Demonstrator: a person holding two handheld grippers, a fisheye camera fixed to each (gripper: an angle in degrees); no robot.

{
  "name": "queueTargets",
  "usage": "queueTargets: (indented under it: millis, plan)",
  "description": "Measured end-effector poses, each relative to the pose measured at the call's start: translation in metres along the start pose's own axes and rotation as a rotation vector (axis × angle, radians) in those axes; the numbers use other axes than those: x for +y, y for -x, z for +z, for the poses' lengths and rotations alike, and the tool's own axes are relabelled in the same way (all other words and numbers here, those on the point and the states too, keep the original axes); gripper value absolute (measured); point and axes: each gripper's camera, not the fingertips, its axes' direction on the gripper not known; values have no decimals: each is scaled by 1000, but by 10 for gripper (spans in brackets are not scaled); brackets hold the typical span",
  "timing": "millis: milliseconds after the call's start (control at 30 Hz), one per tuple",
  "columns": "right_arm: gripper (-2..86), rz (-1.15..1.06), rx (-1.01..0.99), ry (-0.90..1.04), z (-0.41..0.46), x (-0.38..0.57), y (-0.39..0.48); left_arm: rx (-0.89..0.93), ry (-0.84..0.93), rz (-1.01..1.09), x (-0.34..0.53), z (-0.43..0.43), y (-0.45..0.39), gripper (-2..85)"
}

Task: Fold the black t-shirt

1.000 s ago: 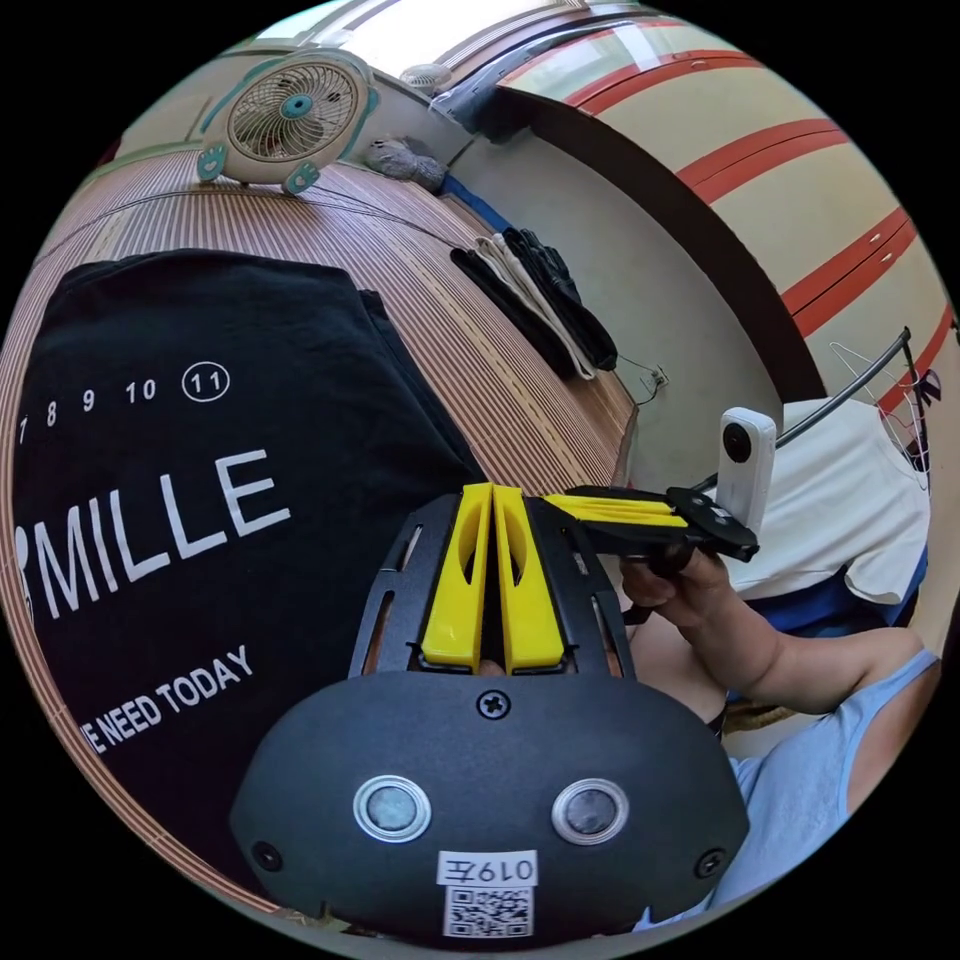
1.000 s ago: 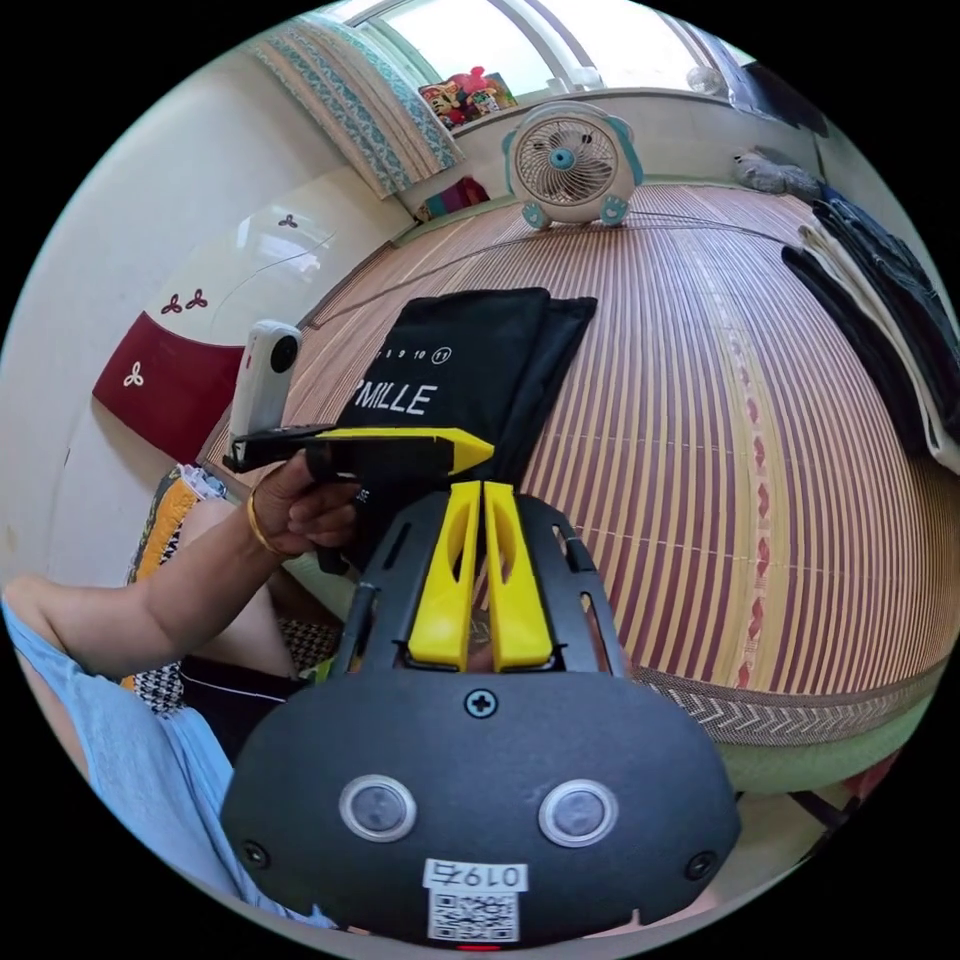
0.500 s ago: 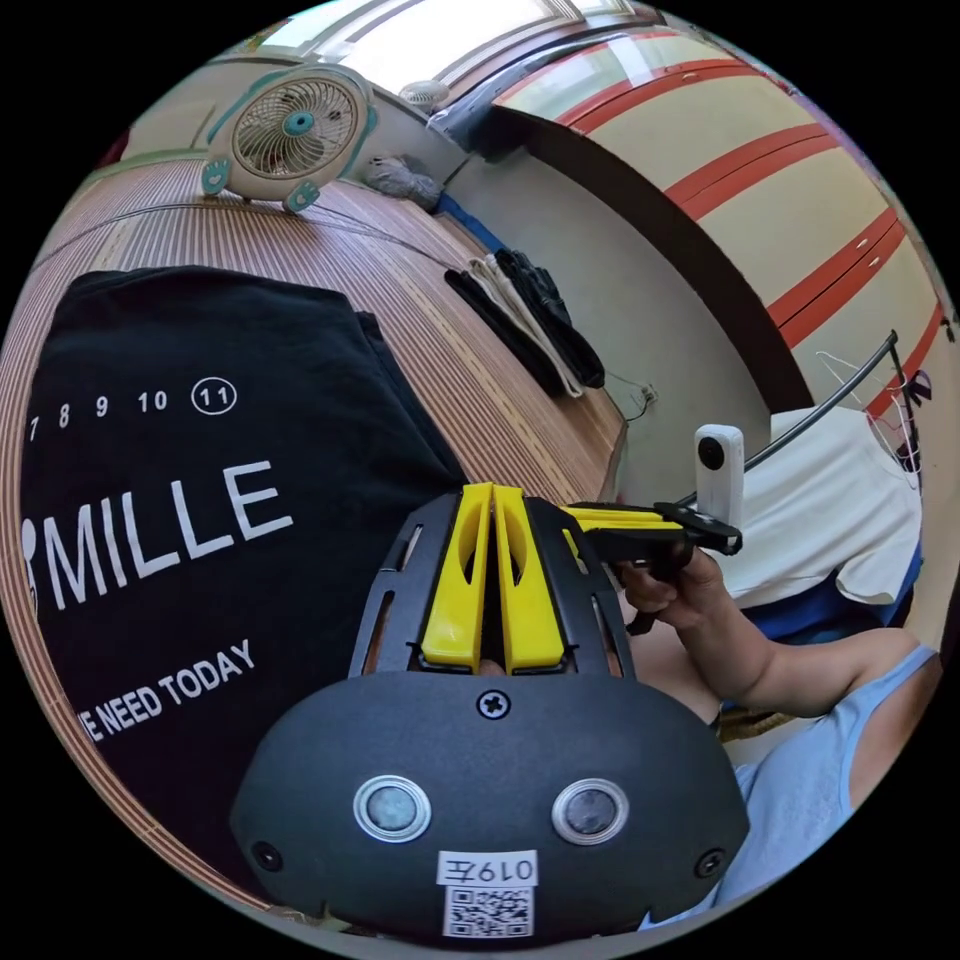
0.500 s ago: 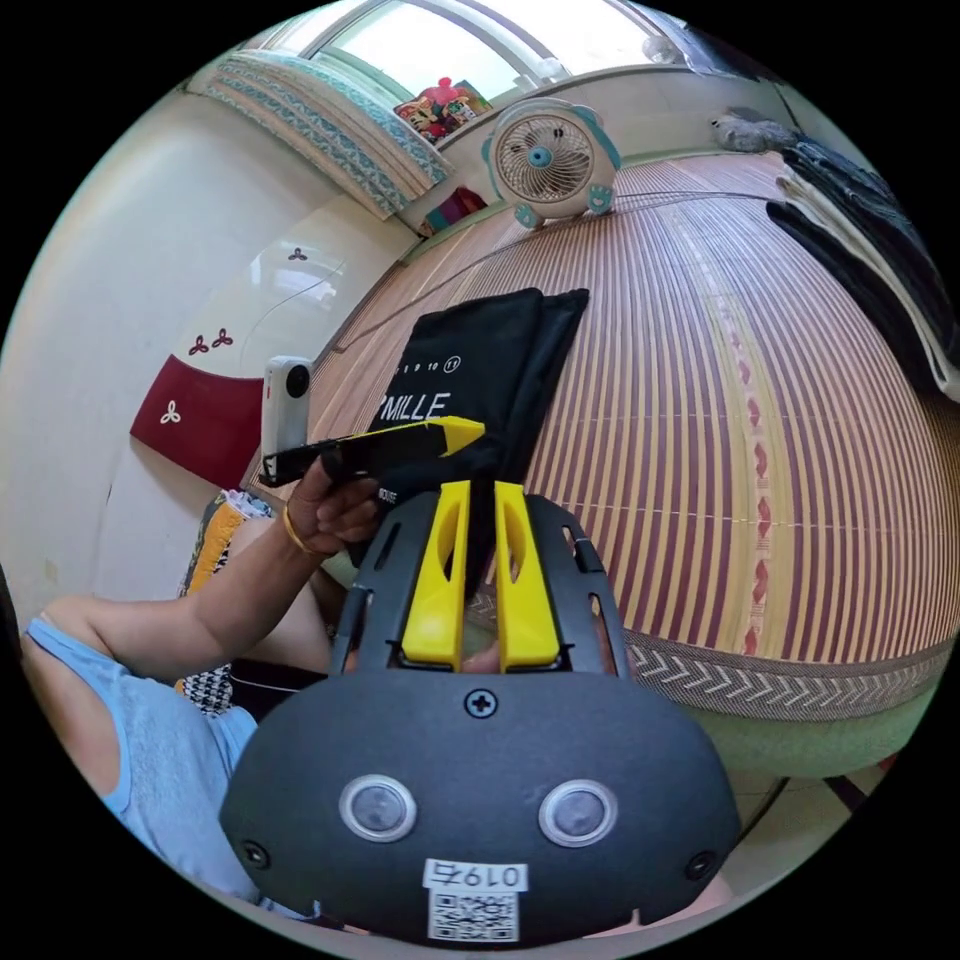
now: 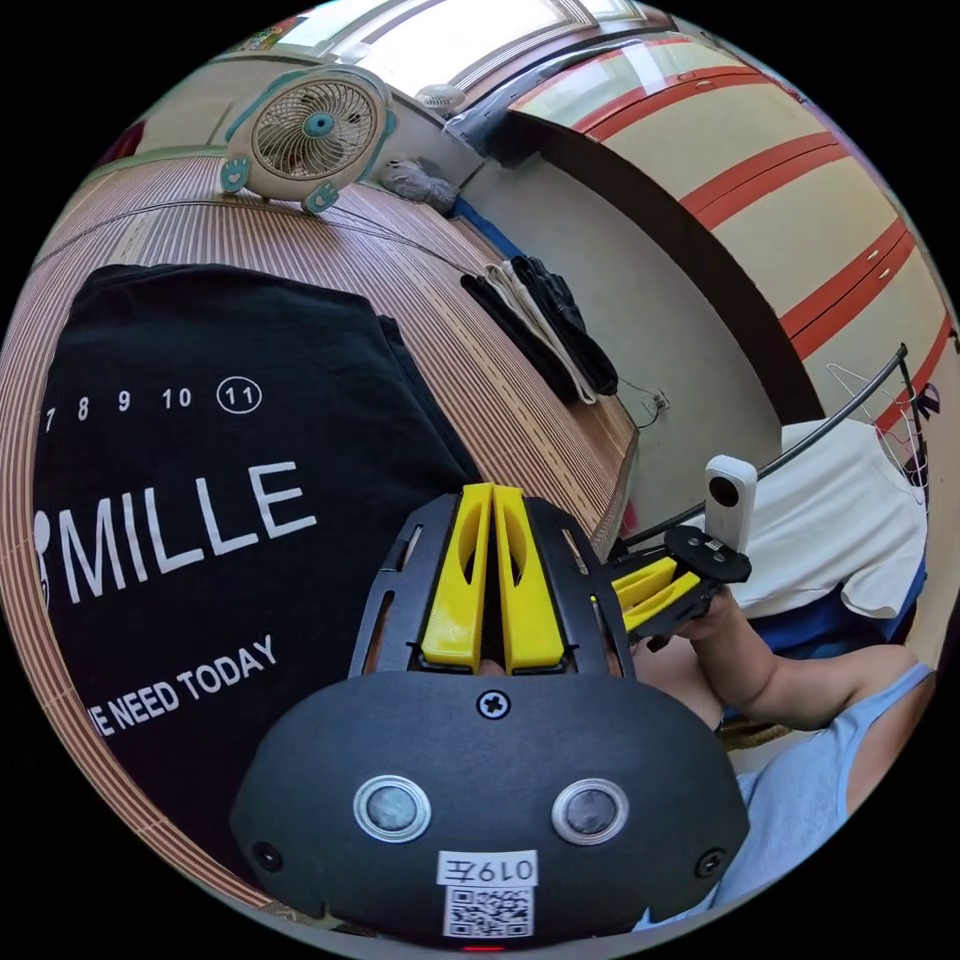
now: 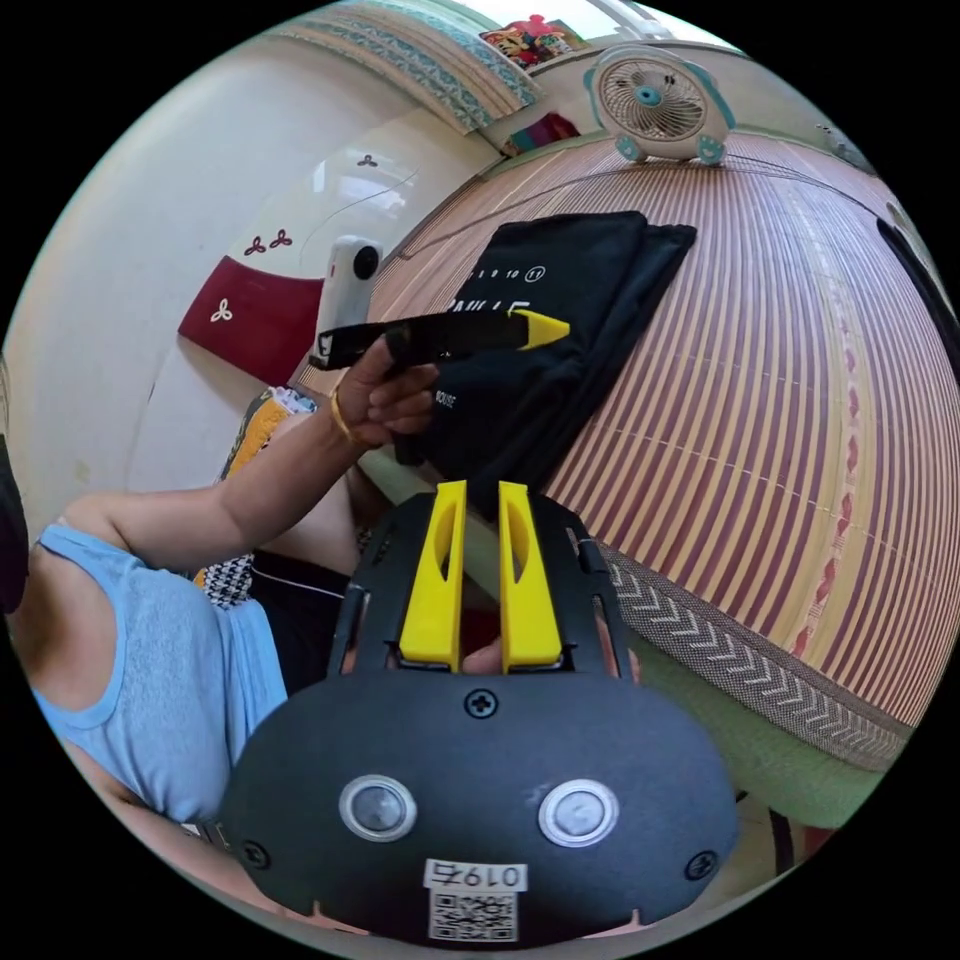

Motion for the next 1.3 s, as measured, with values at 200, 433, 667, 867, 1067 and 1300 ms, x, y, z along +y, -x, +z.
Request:
queueTargets:
  millis: [200, 433, 667, 867, 1067, 1300]
  plan:
    - [28, 0, -48, 4, -3, -2, -9, 2, 10, -19, 3, 3, 5, 12]
    - [1, 35, -127, 31, 1, -11, -25, 1, 15, -27, 6, 6, 4, 10]
    - [-9, 54, -179, 101, -6, -18, -37, -72, 74, -19, 7, 17, -4, 12]
    - [1, 126, -240, 122, -1, -24, -51, -64, 74, -20, 15, 16, -5, 12]
    - [25, 99, -216, 42, -31, -25, -51, 68, -16, 32, 28, -8, -18, 10]
    - [39, 42, 29, -224, -60, -39, -32, 16, -59, 12, 65, -28, -32, 9]
